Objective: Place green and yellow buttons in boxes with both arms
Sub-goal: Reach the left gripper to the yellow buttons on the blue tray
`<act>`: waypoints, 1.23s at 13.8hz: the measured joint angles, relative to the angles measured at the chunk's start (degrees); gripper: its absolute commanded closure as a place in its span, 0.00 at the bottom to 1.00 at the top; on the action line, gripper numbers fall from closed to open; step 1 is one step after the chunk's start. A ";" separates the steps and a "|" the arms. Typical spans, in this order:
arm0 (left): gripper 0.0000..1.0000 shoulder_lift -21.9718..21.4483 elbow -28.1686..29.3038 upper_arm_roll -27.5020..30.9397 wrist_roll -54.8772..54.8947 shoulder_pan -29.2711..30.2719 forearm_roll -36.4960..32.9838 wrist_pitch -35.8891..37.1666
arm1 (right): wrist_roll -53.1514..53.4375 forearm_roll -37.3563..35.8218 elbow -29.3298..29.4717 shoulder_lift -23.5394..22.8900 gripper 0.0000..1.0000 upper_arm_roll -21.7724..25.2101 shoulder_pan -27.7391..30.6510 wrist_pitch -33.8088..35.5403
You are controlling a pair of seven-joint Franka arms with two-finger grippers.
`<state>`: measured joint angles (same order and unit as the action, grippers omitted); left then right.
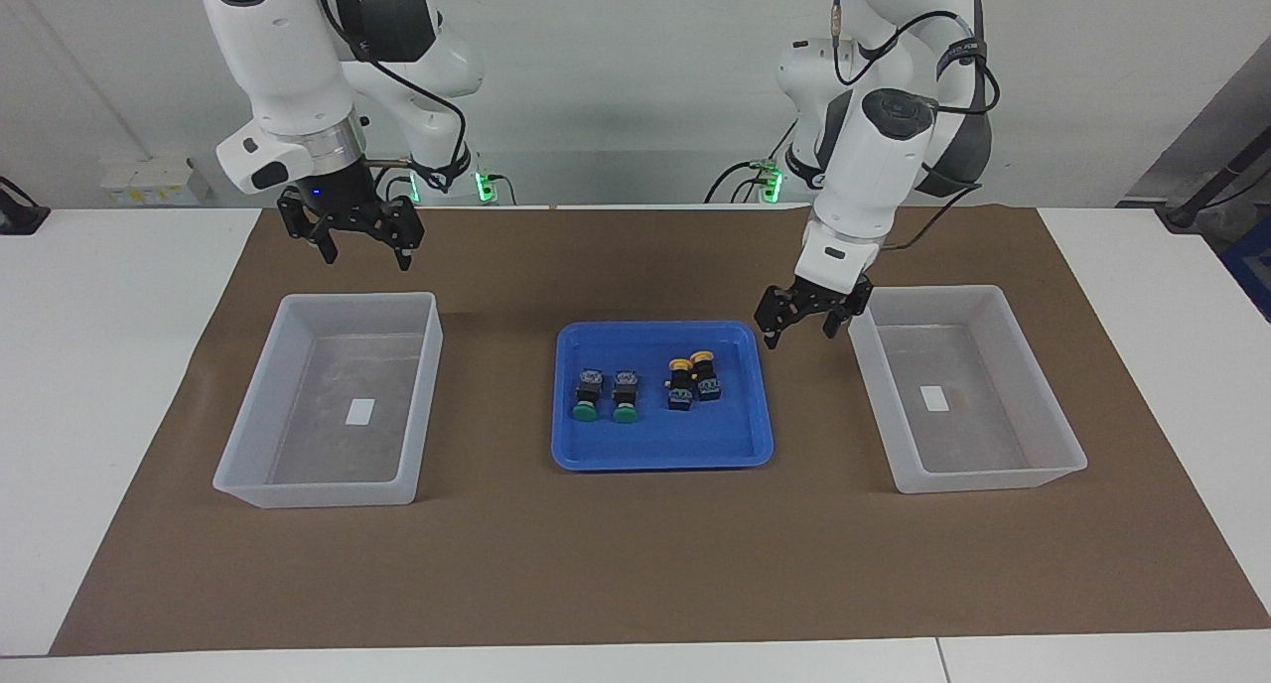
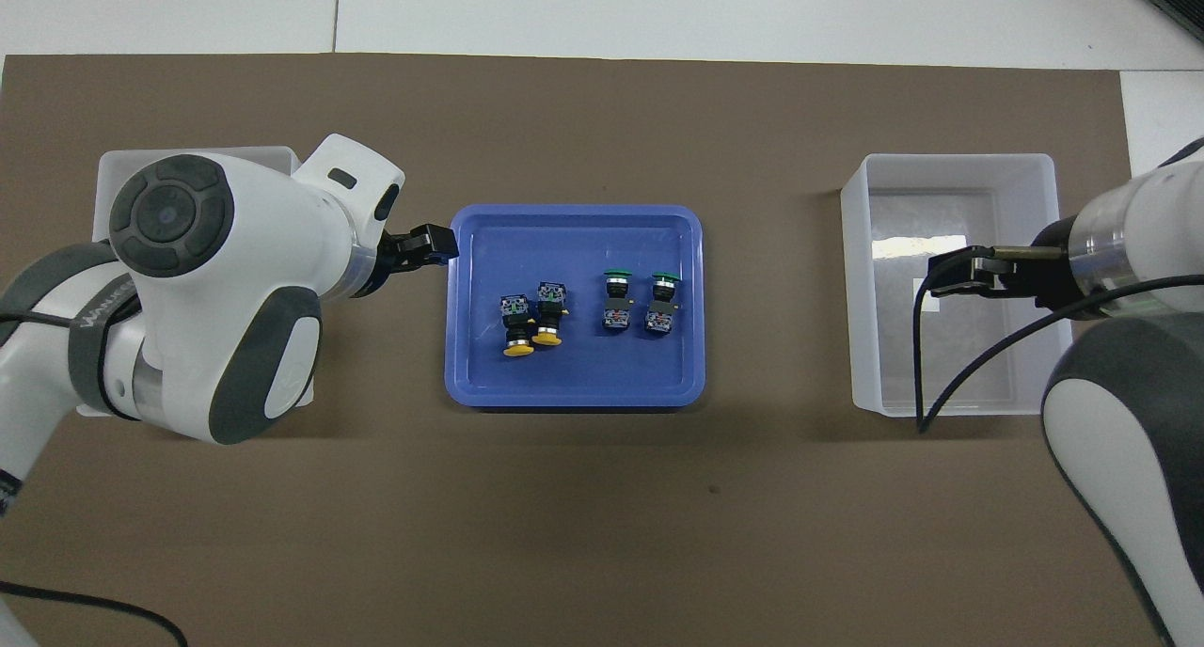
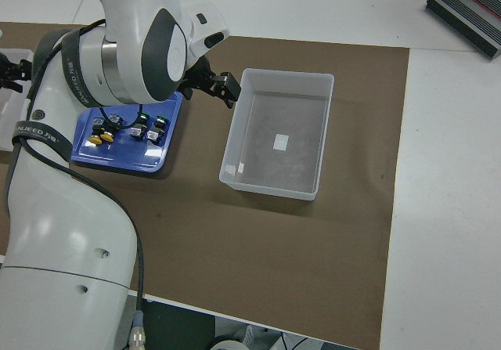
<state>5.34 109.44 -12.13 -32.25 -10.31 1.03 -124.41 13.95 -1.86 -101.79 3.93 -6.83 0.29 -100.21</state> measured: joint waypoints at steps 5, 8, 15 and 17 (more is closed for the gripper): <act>0.00 0.01 3.62 -0.01 -1.70 -2.14 0.00 -4.18 | 0.00 0.00 0.00 -0.04 0.00 0.00 0.00 0.00; 0.00 -0.02 6.03 -0.02 -3.01 -4.01 0.00 -6.54 | 0.00 0.00 0.00 -0.04 0.00 0.00 0.00 0.00; 0.00 4.21 8.88 0.08 -6.61 -8.55 0.00 -10.56 | 0.00 0.01 0.00 -0.04 0.00 -0.04 -0.03 0.00; 0.03 5.68 8.90 0.13 -7.11 -8.97 -0.01 -11.71 | 0.00 0.02 0.00 -0.04 0.00 -0.05 -0.06 0.00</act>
<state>11.02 118.33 -12.00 -39.36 -19.29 1.03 -136.12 13.95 -1.84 -101.79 3.89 -6.88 0.23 -100.20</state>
